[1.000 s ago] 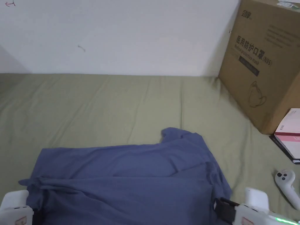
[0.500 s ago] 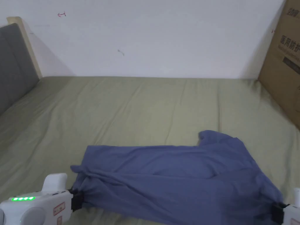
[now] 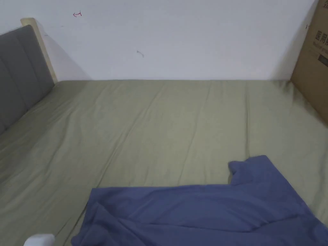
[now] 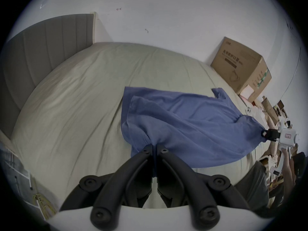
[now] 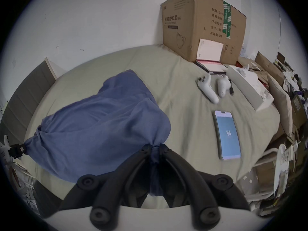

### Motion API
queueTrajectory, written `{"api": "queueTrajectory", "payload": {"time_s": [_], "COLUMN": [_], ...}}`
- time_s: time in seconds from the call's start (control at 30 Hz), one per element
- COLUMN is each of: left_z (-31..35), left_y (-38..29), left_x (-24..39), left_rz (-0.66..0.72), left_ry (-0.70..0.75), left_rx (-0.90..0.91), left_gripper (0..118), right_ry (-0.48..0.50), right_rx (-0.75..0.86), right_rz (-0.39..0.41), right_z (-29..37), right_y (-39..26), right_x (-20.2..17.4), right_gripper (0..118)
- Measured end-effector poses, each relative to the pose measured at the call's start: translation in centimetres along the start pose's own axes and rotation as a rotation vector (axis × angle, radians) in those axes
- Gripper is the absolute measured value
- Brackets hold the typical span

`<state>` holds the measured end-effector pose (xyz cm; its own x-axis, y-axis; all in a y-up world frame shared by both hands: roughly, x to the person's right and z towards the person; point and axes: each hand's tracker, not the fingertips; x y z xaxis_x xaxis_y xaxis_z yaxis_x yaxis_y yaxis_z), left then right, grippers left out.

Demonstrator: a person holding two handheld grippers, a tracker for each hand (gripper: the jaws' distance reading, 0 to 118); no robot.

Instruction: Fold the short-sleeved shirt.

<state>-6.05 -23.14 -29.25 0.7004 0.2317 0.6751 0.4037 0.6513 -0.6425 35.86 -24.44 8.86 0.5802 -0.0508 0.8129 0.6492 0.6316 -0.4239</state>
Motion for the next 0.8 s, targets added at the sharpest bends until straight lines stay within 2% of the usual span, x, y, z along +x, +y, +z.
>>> {"api": "queueTrajectory", "payload": {"time_s": [0.13, 0.17, 0.2, 0.23, 0.27, 0.3, 0.43, 0.63, 0.8], "left_z": [0.2, 0.0, -0.2, -0.2, 0.3, 1.1, 5.0, 10.0, 12.4], "left_y": [-2.6, -2.8, -2.9, -3.1, -3.5, -3.4, -1.4, 0.9, 1.2], "left_x": [0.2, 0.2, 0.2, 0.3, 0.7, 1.1, 3.4, 7.6, 10.4], "left_rz": [0.025, 0.029, 0.031, 0.018, -0.015, -0.052, -0.114, -0.185, -0.198], "left_ry": [0.011, 0.008, 0.012, 0.024, 0.043, 0.054, 0.081, 0.059, 0.099], "left_rx": [-0.006, -0.017, -0.033, -0.027, 0.018, 0.076, 0.219, 0.403, 0.541], "left_gripper": [3, 3, 8, 24, 45, 49, 59, 59, 58], "right_ry": [0.021, 0.022, 0.019, 0.005, -0.005, -0.004, 0.059, 0.209, 0.313], "right_rx": [0.011, 0.006, 0.001, 0.002, -0.002, -0.002, 0.097, 0.316, 0.362], "right_rz": [0.002, 0.008, 0.022, 0.037, 0.052, 0.058, 0.066, 0.114, 0.189], "right_z": [0.2, -0.2, -0.3, -0.3, -0.3, -0.1, 2.8, 8.8, 11.5], "right_y": [-2.4, -2.5, -2.6, -2.8, -2.8, -2.7, -1.9, 0.7, 1.8], "right_x": [0.4, 0.5, 0.6, 0.6, 0.6, 0.6, 0.4, -3.4, -6.9], "right_gripper": [8, 11, 20, 35, 60, 67, 67, 67, 65]}}
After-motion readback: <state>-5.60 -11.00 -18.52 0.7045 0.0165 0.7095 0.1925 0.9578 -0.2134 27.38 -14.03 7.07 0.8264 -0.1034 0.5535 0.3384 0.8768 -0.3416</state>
